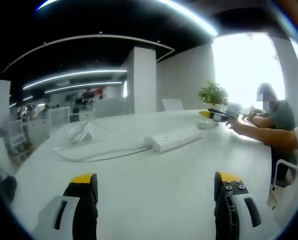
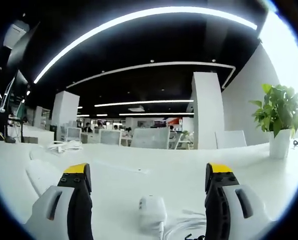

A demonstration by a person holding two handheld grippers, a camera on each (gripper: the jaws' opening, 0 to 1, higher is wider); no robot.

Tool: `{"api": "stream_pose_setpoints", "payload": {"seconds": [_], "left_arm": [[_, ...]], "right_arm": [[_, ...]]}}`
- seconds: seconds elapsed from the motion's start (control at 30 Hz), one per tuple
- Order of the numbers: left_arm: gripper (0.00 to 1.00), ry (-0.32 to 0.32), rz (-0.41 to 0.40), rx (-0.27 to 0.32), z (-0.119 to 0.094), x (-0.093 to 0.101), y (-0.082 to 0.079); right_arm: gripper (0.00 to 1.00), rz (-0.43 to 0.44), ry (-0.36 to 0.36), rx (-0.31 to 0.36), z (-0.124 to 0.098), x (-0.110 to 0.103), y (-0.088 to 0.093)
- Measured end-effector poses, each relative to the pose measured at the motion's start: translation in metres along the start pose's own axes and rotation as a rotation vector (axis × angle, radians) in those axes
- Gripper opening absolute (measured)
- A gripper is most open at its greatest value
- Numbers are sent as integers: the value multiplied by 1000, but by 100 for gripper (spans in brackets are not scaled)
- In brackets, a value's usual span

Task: Straighten the power strip on the desk, plug the charger into it

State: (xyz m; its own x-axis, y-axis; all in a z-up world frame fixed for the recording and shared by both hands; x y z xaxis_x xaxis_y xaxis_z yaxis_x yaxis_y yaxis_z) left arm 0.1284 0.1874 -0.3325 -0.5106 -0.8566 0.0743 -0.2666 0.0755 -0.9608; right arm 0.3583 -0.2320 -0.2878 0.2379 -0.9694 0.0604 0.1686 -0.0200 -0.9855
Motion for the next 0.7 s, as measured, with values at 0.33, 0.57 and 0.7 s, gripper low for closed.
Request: {"api": "stream_pose_setpoints", "payload": {"seconds": [0.33, 0.57, 0.7], "left_arm": [[99, 9, 2, 1, 1, 2, -1], [99, 12, 1, 3, 2, 4, -1], [99, 10, 2, 6, 2, 3, -3]], "right_arm": [[89, -7, -12, -45, 1, -2, 14], [83, 3, -18, -97, 1, -4, 25], [78, -3, -25, -131, 1, -4, 31]]}}
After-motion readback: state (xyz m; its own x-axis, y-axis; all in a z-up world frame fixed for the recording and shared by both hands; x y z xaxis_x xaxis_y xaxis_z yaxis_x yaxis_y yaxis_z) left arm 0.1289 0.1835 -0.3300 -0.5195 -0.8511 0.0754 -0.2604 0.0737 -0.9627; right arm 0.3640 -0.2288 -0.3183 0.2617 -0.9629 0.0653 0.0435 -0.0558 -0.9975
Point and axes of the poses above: the point that each gripper's makers call its tool centre point, and the gripper's own axes: z roughly forward along the fingers, x roughly to its right, y roughly out of its underside, the point moved 1 cm from there along -z, roughly backward along the fingers, and after that the axes turned 4 degrees about y, right-handed, at the moved point
